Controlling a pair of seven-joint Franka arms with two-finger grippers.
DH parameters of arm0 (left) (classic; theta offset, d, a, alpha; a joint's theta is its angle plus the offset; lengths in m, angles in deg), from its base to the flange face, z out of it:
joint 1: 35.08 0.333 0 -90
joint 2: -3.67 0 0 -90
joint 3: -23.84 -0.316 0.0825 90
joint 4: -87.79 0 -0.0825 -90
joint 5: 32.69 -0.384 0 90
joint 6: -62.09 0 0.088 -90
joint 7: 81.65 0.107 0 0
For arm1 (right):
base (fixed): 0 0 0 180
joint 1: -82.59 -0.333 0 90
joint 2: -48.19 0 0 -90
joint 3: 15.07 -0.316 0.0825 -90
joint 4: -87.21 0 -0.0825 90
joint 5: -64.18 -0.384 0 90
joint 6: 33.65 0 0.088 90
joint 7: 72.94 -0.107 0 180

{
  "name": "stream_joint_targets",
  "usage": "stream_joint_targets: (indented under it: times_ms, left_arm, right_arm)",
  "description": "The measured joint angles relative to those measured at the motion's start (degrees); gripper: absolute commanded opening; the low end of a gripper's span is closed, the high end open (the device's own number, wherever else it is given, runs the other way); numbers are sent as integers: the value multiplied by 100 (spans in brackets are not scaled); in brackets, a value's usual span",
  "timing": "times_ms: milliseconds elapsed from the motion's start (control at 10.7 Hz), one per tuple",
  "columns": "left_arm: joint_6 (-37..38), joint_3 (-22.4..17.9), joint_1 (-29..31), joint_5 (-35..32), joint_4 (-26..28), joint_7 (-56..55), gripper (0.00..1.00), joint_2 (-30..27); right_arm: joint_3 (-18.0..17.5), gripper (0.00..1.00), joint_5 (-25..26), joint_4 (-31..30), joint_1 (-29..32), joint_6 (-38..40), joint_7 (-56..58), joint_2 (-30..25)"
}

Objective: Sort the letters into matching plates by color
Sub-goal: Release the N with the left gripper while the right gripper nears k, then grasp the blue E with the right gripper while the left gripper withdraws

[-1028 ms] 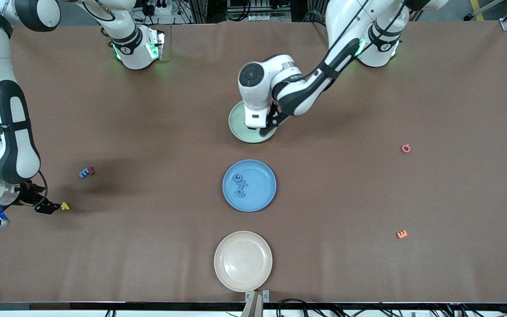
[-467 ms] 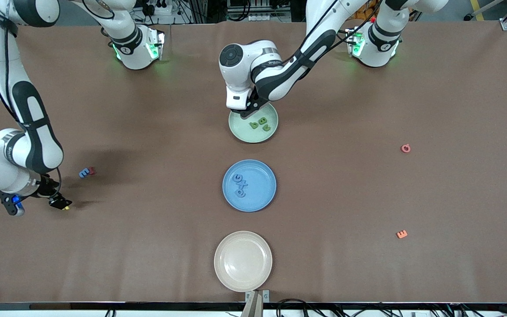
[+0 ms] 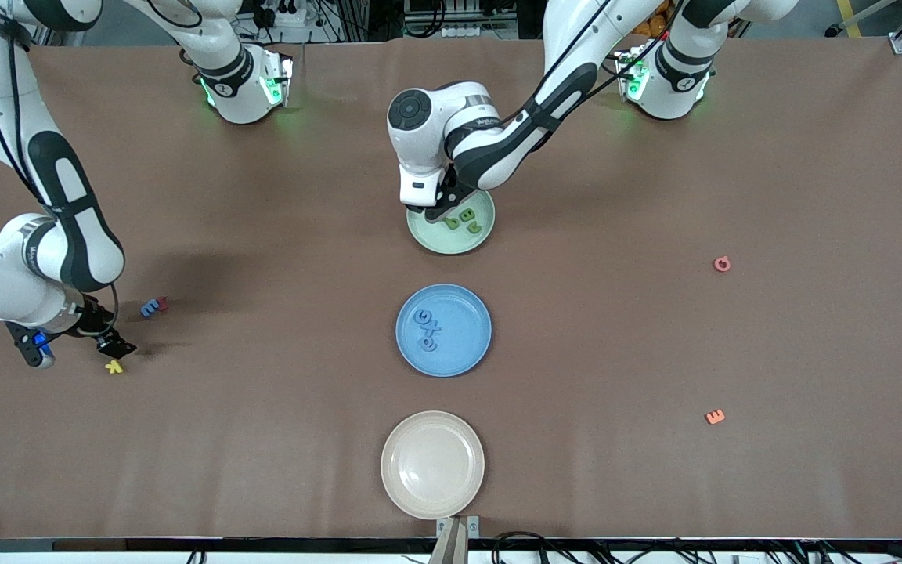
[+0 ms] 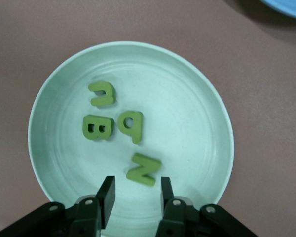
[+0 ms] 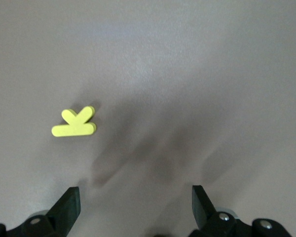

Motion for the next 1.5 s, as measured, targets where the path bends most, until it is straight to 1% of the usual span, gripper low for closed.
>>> stream_joint_targets:
  times_ms: [187, 374, 561, 748, 841, 935, 1121, 1308, 1495]
  left_arm:
    - [0, -68, 4, -18, -29, 10, 100, 8]
    - [0, -155, 112, -274, -131, 281, 100, -15]
    - [4, -255, 440, -359, -228, 734, 100, -177]
    - [14, -450, 818, -614, -330, 995, 100, -435]
    - [17, -517, 1049, -679, -356, 1206, 100, -553]
    - [20, -554, 1349, -702, -378, 1521, 100, -671]
    - [57, -567, 2058, -703, -387, 2483, 100, -820]
    - [161, -570, 2582, -702, -381, 3190, 100, -824]
    - [292, -532, 3024, -672, -383, 3884, 100, -841]
  right_arm:
    - [-20, 100, 0, -293, -14, -251, 0, -88]
    - [-58, 99, 0, -609, -18, -555, 0, -137]
    - [-63, 99, 2, -760, -25, -674, 0, -192]
    - [-68, 97, 2, -917, -28, -674, -1, -292]
    - [-71, 93, 3, -969, -32, -674, -1, -321]
    - [-75, 85, 3, -1014, -35, -681, -1, -348]
    - [-87, 76, 12, -1101, -36, -695, 2, -414]
    - [-95, 58, 22, -1169, -36, -709, 5, -484]
    - [-97, 49, 33, -1201, -35, -705, 181, -536]
